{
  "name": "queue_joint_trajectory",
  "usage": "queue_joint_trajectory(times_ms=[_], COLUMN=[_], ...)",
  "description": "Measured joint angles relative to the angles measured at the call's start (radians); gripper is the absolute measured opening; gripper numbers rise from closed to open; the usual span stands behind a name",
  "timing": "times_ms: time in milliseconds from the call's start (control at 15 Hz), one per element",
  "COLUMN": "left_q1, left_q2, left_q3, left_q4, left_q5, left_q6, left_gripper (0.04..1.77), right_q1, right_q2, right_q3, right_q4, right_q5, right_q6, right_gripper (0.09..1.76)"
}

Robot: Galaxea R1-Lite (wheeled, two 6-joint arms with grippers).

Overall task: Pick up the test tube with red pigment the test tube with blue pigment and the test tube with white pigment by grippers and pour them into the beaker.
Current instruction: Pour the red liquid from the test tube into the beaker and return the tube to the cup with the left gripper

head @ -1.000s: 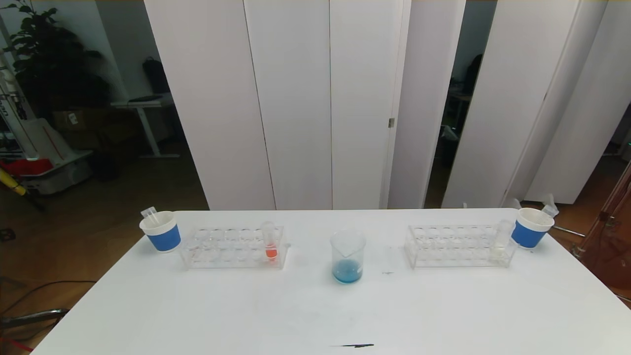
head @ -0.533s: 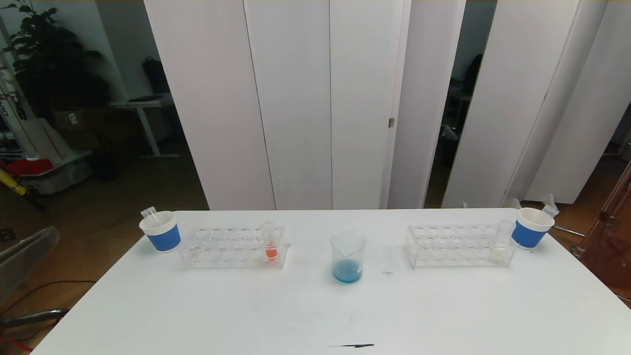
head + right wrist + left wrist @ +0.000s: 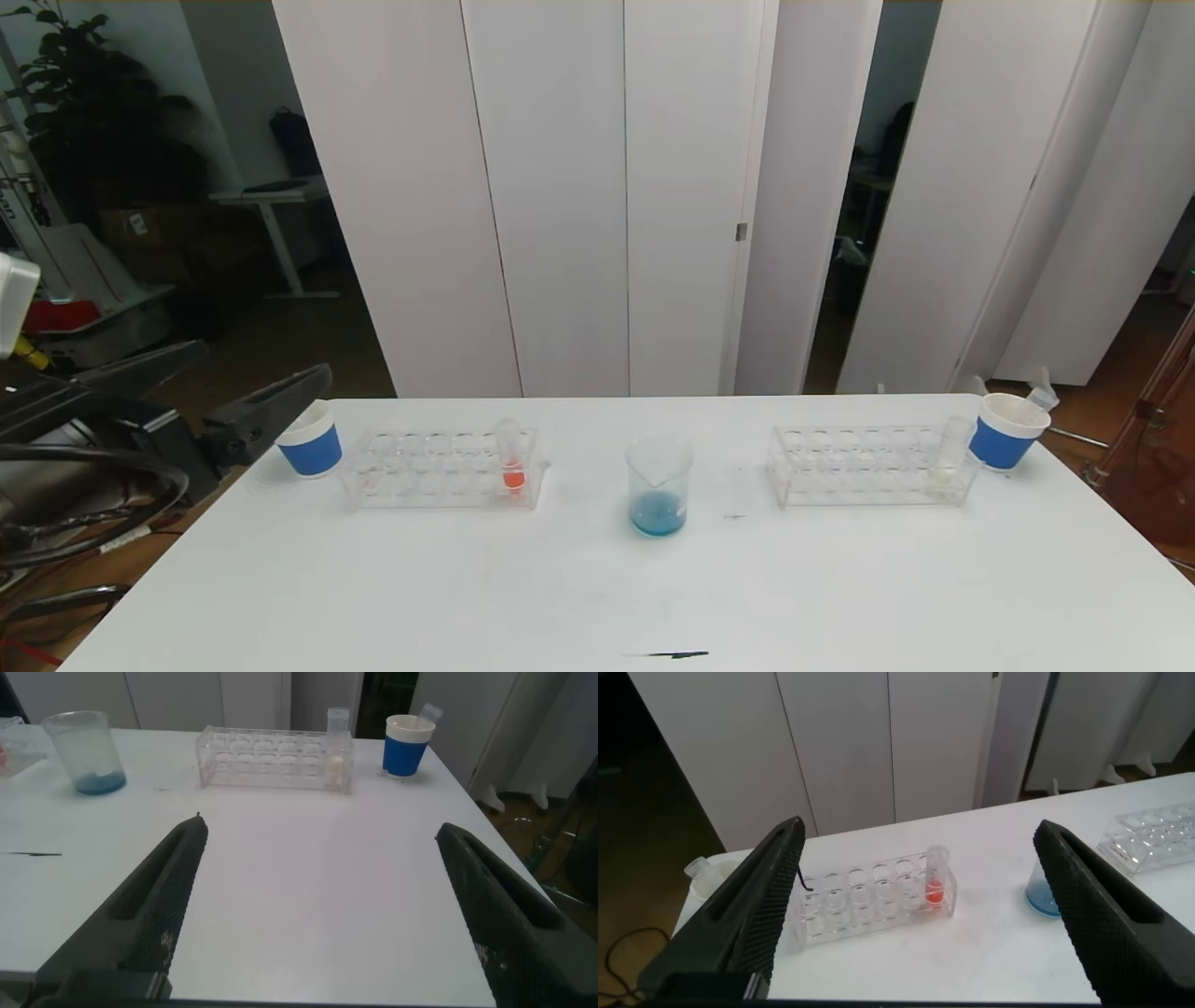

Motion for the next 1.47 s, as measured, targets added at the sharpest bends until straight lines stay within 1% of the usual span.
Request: queue_joint_trajectory(times_ms=[133,267,400,533,600,733,800,867,1000,1067,1133,1267,1467], left_q1=[-0.023,-0.054,-0.080,-0.089,-0.093,-0.111,-0.124,-0.138,-0.177,-0.194,-0.211,-0.229,-0.239], left_q2=[0.090,0.168,0.246,0.306,0.340,0.420,0.468,0.519,0.642,0.691,0.734,0.769,0.796], left_q3=[0.031,0.058,0.096,0.140,0.166,0.219,0.240,0.259,0.291,0.304,0.323,0.355,0.358], left_q4=[-0.087,-0.161,-0.250,-0.338,-0.396,-0.554,-0.633,-0.712,-0.866,-0.904,-0.925,-0.943,-0.944], left_q5=[0.013,0.053,0.087,0.092,0.092,0.095,0.106,0.130,0.227,0.269,0.277,0.217,0.215], left_q6=[-0.014,-0.061,-0.079,-0.081,-0.082,-0.083,-0.080,-0.079,-0.078,-0.078,-0.079,-0.084,-0.075], left_gripper=[1.75,1.75,1.75,1.75,1.75,1.75,1.75,1.75,1.75,1.75,1.75,1.75,1.75], right_q1=[0.000,0.000,0.000,0.000,0.000,0.000,0.000,0.000,0.000,0.000,0.000,0.000,0.000], right_q2=[0.000,0.000,0.000,0.000,0.000,0.000,0.000,0.000,0.000,0.000,0.000,0.000,0.000], right_q3=[0.000,0.000,0.000,0.000,0.000,0.000,0.000,0.000,0.000,0.000,0.000,0.000,0.000], right_q4=[0.000,0.000,0.000,0.000,0.000,0.000,0.000,0.000,0.000,0.000,0.000,0.000,0.000], right_q5=[0.000,0.000,0.000,0.000,0.000,0.000,0.000,0.000,0.000,0.000,0.000,0.000,0.000], right_q6=[0.000,0.000,0.000,0.000,0.000,0.000,0.000,0.000,0.000,0.000,0.000,0.000,0.000], right_gripper=[1.75,1.75,1.75,1.75,1.75,1.75,1.75,1.75,1.75,1.75,1.75,1.75,1.75])
